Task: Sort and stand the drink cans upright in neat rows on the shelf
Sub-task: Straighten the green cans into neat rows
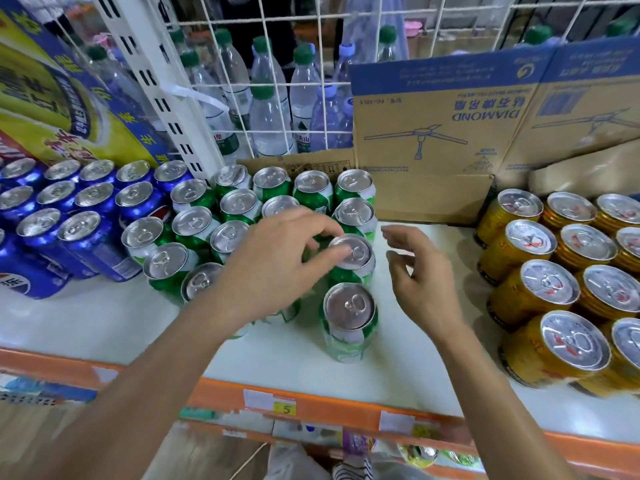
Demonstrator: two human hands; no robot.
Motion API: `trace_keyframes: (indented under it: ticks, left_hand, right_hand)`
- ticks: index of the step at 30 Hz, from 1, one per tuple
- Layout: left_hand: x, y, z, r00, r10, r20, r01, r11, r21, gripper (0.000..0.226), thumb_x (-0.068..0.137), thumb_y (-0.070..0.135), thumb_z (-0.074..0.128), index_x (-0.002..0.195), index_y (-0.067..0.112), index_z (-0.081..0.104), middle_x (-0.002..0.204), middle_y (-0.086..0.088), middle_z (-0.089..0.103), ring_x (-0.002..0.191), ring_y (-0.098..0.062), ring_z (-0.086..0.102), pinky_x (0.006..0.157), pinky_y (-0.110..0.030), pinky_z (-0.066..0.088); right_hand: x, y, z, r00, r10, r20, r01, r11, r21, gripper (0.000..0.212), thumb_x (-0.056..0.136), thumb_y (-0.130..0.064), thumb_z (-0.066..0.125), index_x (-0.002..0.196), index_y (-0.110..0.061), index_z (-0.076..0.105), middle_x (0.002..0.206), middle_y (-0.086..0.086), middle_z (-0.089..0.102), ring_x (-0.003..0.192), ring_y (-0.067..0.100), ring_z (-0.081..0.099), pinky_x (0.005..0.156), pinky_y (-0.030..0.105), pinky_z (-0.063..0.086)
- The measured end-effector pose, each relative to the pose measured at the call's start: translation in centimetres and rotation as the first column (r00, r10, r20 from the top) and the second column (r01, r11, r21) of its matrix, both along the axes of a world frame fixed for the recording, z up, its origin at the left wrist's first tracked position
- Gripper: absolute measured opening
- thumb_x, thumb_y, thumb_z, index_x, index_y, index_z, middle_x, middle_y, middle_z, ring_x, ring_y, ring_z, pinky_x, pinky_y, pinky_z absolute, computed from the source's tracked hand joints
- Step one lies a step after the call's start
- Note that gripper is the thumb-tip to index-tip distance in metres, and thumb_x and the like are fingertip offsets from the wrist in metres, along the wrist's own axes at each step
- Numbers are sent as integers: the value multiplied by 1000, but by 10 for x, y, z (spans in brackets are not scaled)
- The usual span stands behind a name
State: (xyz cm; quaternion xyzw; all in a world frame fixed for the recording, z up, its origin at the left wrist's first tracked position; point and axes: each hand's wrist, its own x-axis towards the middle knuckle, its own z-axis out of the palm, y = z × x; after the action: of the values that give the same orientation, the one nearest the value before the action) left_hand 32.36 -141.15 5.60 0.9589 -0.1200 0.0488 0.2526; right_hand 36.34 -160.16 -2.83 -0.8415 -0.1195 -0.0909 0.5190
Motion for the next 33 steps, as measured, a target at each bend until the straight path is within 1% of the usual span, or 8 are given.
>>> trace_keyframes:
  ticks: [4, 6, 11, 15, 19, 24, 29, 33]
  left_hand:
    - [58, 24, 6, 998, 50, 26, -55, 970, 238, 34, 91, 38, 57, 121, 23, 61, 117, -5, 59, 104, -22, 57, 90, -39, 46]
    - [87, 30, 0, 997, 75, -16, -67, 952, 300, 41, 89, 40, 60, 126, 22, 56, 126, -8, 55, 112, -25, 54, 93, -38, 44]
    - [132, 30, -17, 997, 73, -38, -46, 880, 472, 53, 79, 49, 67, 120, 17, 56, 111, -13, 54, 100, -33, 57, 74, -38, 47]
    - [147, 29, -17, 999, 49, -7, -37, 842, 538, 47, 79, 40, 70, 113, 12, 56, 108, -12, 60, 97, -33, 58, 73, -38, 45]
    - [154, 39, -12, 996, -34, -82, 67, 892, 447, 58, 74, 36, 77, 125, 18, 55, 119, -7, 63, 110, -29, 55, 88, -38, 44]
    - [152, 44, -12, 996, -68, -58, 85, 911, 403, 57, 74, 37, 78, 124, 20, 57, 117, -4, 64, 109, -27, 54, 86, -35, 41]
    - [151, 43, -13, 997, -49, -63, 69, 929, 363, 32, 73, 32, 79, 92, 22, 57, 95, 1, 56, 100, -25, 54, 78, -33, 35]
    - [151, 41, -15, 997, 18, -78, 10, 938, 345, 32, 70, 30, 82, 78, 20, 52, 99, -2, 40, 85, -24, 51, 72, -29, 35]
  right_hand:
    - [28, 17, 37, 992, 1, 124, 17, 990, -139, 35, 88, 0, 53, 119, -12, 62, 113, 5, 64, 101, 20, 59, 90, 25, 45]
    - [49, 30, 47, 990, 43, 135, -3, 959, -283, 34, 89, -4, 54, 120, -14, 63, 118, 7, 62, 107, 24, 56, 91, 23, 39]
    - [110, 55, 58, 992, 52, 117, 24, 822, -570, 26, 88, -12, 54, 111, -15, 67, 112, 13, 63, 105, 34, 54, 84, 33, 43]
    - [125, 70, 55, 999, 38, -3, -28, 681, -732, 17, 84, -15, 60, 98, -12, 68, 100, 15, 62, 96, 35, 58, 72, 32, 45]
    - [127, 69, 59, 999, 10, -30, -30, 655, -755, 21, 83, -22, 64, 102, -16, 69, 102, 13, 63, 96, 34, 57, 71, 30, 44]
    - [127, 70, 64, 997, -12, -72, -46, 667, -744, 27, 81, -23, 67, 108, -19, 68, 105, 11, 65, 99, 32, 57, 81, 35, 51]
    - [128, 70, 65, 996, -19, -91, -52, 696, -717, 32, 78, -27, 72, 109, -22, 68, 108, 9, 65, 101, 32, 57, 85, 38, 51]
    - [126, 70, 60, 997, -5, -81, -53, 720, -692, 37, 81, -26, 71, 117, -20, 65, 118, 10, 60, 108, 32, 53, 90, 40, 48]
